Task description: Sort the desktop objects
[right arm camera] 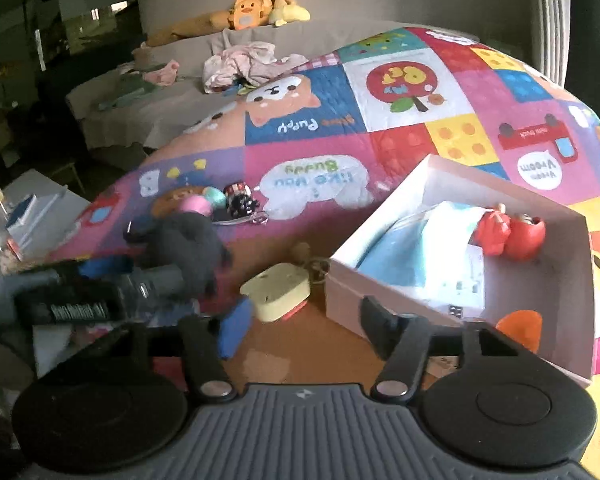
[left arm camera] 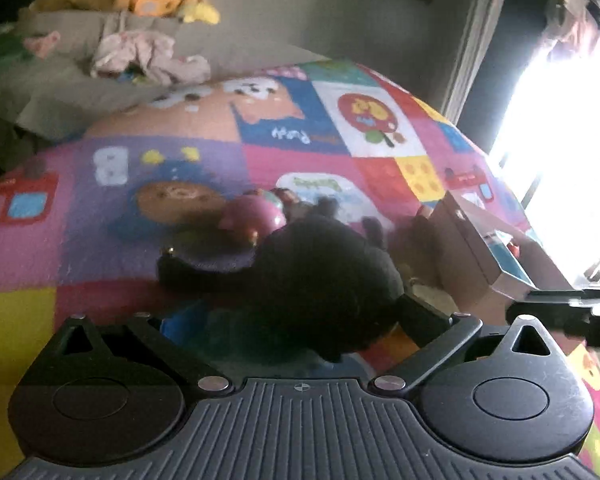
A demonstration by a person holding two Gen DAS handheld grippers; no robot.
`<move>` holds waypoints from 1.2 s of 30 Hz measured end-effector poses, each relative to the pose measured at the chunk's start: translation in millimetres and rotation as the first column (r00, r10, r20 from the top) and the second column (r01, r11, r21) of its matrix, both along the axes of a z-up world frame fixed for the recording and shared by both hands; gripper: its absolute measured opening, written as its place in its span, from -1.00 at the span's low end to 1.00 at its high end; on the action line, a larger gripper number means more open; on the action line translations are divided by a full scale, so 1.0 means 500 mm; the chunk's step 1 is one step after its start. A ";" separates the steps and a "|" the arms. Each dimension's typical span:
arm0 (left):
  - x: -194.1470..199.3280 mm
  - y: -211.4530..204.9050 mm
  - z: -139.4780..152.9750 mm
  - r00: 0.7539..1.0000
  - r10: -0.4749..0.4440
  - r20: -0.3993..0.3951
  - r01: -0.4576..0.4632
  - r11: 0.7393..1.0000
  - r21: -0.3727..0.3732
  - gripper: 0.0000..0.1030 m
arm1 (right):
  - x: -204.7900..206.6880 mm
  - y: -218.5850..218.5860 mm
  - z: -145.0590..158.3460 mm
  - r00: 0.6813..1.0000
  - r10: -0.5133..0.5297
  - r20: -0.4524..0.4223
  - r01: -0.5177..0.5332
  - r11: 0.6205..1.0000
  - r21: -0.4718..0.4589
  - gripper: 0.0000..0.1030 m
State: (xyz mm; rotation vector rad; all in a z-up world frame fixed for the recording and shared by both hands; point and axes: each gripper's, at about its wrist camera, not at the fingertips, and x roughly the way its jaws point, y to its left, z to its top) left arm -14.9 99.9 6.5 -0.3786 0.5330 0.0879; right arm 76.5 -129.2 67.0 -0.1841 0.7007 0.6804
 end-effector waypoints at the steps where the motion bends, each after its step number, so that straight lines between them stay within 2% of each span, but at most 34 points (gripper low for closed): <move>1: 0.001 -0.003 0.001 1.000 -0.016 -0.010 0.016 1.000 0.007 1.00 | 0.008 0.004 0.010 1.000 0.011 0.001 -0.011 1.000 0.012 -0.07; 4: 0.004 -0.028 0.006 0.995 -0.102 -0.022 0.103 0.992 0.068 1.00 | 0.083 0.013 0.065 0.999 -0.029 -0.026 0.029 0.999 0.033 -0.07; 7: 0.012 -0.048 0.006 0.979 -0.200 -0.036 0.203 0.974 0.099 1.00 | 0.249 -0.001 0.106 0.970 -0.145 -0.196 0.166 0.982 0.095 -0.07; 9: 0.019 -0.046 0.001 0.976 -0.215 -0.035 0.217 0.973 0.073 1.00 | 0.372 -0.021 0.105 0.914 -0.229 -0.336 0.281 0.953 0.116 -0.06; 11: 0.023 -0.029 -0.005 0.976 -0.215 -0.028 0.216 0.976 0.013 1.00 | 0.483 -0.044 0.080 0.836 -0.320 -0.445 0.404 0.908 0.107 -0.01; 13: 0.020 -0.013 -0.008 0.979 -0.202 -0.014 0.201 0.979 -0.041 1.00 | 0.567 -0.061 0.046 0.761 -0.450 -0.468 0.525 0.850 0.036 0.07; 14: 0.019 -0.007 -0.010 0.980 -0.198 -0.005 0.198 0.978 -0.062 1.00 | 0.597 -0.064 0.029 0.736 -0.490 -0.468 0.552 0.834 -0.003 0.22; 16: 0.019 -0.002 -0.010 0.980 -0.198 0.007 0.198 0.976 -0.085 1.00 | 0.645 -0.074 -0.007 0.670 -0.553 -0.495 0.603 0.795 -0.072 0.27; 18: 0.018 0.000 -0.010 0.979 -0.204 0.017 0.205 0.974 -0.094 1.00 | 0.675 -0.083 -0.049 0.577 -0.547 -0.606 0.624 0.774 -0.105 0.32; 19: 0.018 0.001 -0.010 0.978 -0.207 0.019 0.208 0.973 -0.097 1.00 | 0.679 -0.080 -0.063 0.551 -0.531 -0.644 0.624 0.774 -0.105 0.32; 24: 0.021 0.004 -0.009 0.980 -0.199 0.021 0.201 0.974 -0.107 1.00 | 0.684 -0.015 -0.088 0.567 -0.488 -0.663 0.575 0.811 -0.105 0.41; 26: 0.021 0.004 -0.009 0.981 -0.196 0.019 0.196 0.975 -0.106 1.00 | 0.683 0.021 -0.086 0.611 -0.489 -0.623 0.548 0.829 -0.113 0.40; 28: 0.022 0.005 -0.010 0.981 -0.194 0.017 0.195 0.975 -0.106 1.00 | 0.675 0.049 -0.087 0.647 -0.449 -0.617 0.505 0.858 -0.095 0.10; 30: 0.023 0.006 -0.010 0.981 -0.194 0.015 0.194 0.975 -0.109 1.00 | 0.660 0.079 -0.087 0.673 -0.414 -0.612 0.456 0.885 -0.097 -0.32; 31: 0.023 0.007 -0.011 0.981 -0.194 0.015 0.194 0.975 -0.111 1.00 | 0.651 0.092 -0.088 0.688 -0.398 -0.607 0.429 0.897 -0.102 -0.43; 32: 0.023 0.008 -0.011 0.981 -0.194 0.015 0.194 0.974 -0.114 1.00 | 0.640 0.105 -0.087 0.708 -0.389 -0.589 0.407 0.907 -0.110 -0.51; 36: 0.023 0.011 -0.011 0.981 -0.194 0.014 0.194 0.974 -0.121 1.00 | 0.599 0.141 -0.075 0.778 -0.342 -0.527 0.330 0.936 -0.120 -0.51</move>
